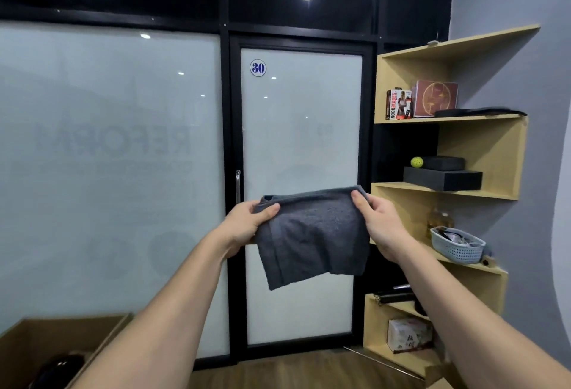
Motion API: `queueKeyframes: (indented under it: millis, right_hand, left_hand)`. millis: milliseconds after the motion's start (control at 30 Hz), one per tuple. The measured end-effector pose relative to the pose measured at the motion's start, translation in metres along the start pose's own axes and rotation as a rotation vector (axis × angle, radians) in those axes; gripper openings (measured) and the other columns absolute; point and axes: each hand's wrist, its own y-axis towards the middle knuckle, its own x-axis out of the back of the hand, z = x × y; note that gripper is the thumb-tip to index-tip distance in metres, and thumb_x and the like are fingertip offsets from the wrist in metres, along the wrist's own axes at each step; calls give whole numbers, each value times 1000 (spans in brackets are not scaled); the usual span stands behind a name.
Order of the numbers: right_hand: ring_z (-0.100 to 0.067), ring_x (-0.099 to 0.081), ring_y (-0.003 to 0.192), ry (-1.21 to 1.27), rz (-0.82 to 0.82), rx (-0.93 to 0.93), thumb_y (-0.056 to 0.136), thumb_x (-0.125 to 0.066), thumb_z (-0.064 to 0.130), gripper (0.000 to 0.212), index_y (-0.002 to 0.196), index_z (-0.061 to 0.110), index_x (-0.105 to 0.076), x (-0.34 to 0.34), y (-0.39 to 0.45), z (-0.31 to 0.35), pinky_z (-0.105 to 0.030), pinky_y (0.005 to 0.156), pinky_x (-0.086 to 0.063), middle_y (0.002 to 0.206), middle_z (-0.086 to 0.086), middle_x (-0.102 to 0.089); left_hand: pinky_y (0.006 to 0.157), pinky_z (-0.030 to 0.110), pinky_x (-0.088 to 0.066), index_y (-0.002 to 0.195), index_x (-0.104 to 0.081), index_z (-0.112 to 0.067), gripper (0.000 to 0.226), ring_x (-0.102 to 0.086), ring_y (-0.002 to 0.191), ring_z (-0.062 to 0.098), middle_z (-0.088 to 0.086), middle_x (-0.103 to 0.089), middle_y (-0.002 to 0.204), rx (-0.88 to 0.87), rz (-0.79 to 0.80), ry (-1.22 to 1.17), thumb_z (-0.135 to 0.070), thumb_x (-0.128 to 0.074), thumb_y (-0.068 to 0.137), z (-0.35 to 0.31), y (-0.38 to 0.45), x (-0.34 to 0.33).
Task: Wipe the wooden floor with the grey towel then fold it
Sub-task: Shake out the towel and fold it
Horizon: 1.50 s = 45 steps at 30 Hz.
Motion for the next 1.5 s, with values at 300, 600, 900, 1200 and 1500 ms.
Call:
queueKeyframes:
  millis: [300, 600, 900, 1200, 1500]
  right_hand:
    - [-4, -48, 63, -243, -19, 197, 100, -58, 36, 41, 73, 6, -65, -4, 9, 22, -26, 59, -37, 66, 8, -55]
    - [0, -44, 55, -470, 333, 350, 99, -62, 27, 37, 65, 38, -64, -28, -4, 31, -16, 56, -33, 56, 17, -53]
    - [6, -49, 58, -280, 402, 165, 98, -65, 28, 31, 69, 34, -74, -1, -16, 41, -12, 55, -39, 60, 19, -60]
    - [-16, -51, 77, -258, 315, 142, 95, -67, 34, 38, 95, -4, -68, 13, -26, 52, -33, 71, -39, 81, -7, -59]
    - [-19, -51, 74, -245, 322, 39, 91, -69, 46, 51, 89, -5, -63, 22, -43, 34, -35, 69, -38, 78, -10, -57]
  left_hand:
    - [77, 30, -55, 123, -64, -12, 29, -68, 95, 18, 7, -72, 116, 50, 37, -53, -28, -64, 98, 11, 10, 0]
    - [105, 26, -42, 144, -46, -23, 90, -48, 133, 6, -8, -54, 142, -7, 387, 368, -36, -88, 66, -30, 19, -50]
    - [69, 32, -55, 113, -67, -12, 47, -70, 89, 22, 7, -71, 100, 193, 565, 241, -30, -81, 71, -43, 22, -72]
    - [76, 35, -54, 121, -60, -10, 61, -70, 92, 20, 5, -71, 101, 82, 496, 122, -21, -83, 66, -49, 22, -82]
    - [84, 30, -56, 109, -75, -10, 28, -73, 96, 21, 9, -76, 104, 14, 517, 329, -13, -80, 82, -47, 23, -83]
